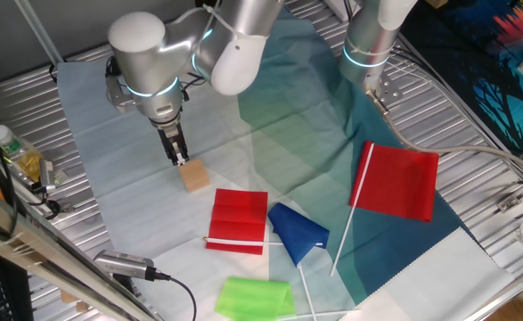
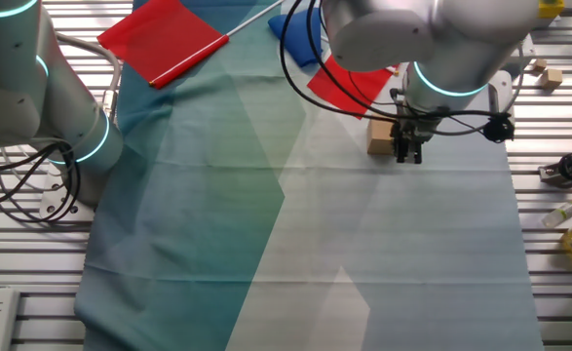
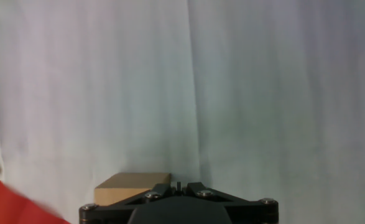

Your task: Approach and touch the side of the small block

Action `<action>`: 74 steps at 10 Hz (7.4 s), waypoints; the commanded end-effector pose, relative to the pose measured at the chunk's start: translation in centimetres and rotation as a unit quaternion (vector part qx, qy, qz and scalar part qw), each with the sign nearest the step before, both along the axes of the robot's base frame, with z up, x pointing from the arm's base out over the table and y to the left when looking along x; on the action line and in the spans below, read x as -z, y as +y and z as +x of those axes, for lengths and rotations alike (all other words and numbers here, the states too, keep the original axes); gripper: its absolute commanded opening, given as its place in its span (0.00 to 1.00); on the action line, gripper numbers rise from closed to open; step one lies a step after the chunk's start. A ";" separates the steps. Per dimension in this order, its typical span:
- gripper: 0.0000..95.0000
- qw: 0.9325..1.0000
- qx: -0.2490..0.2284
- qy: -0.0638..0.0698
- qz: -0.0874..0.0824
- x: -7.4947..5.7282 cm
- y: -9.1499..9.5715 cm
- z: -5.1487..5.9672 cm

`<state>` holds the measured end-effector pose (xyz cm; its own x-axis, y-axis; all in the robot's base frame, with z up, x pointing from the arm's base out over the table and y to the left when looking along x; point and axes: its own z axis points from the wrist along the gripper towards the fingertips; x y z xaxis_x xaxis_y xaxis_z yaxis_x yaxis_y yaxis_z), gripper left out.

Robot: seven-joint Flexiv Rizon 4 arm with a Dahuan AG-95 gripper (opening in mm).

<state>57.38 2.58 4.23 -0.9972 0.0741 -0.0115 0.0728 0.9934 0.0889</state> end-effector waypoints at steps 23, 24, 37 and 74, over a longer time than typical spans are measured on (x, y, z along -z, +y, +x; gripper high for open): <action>0.00 1.000 -0.015 0.007 -0.006 -2.9 -1.4 2.8; 0.00 1.000 -0.016 0.005 -0.006 -3.2 -1.2 3.5; 0.00 1.000 0.018 0.004 -0.006 -0.5 3.9 6.3; 0.00 1.000 -0.002 0.000 -0.005 0.2 2.8 1.7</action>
<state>59.18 5.35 4.10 -0.9974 0.0699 -0.0153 0.0685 0.9945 0.0792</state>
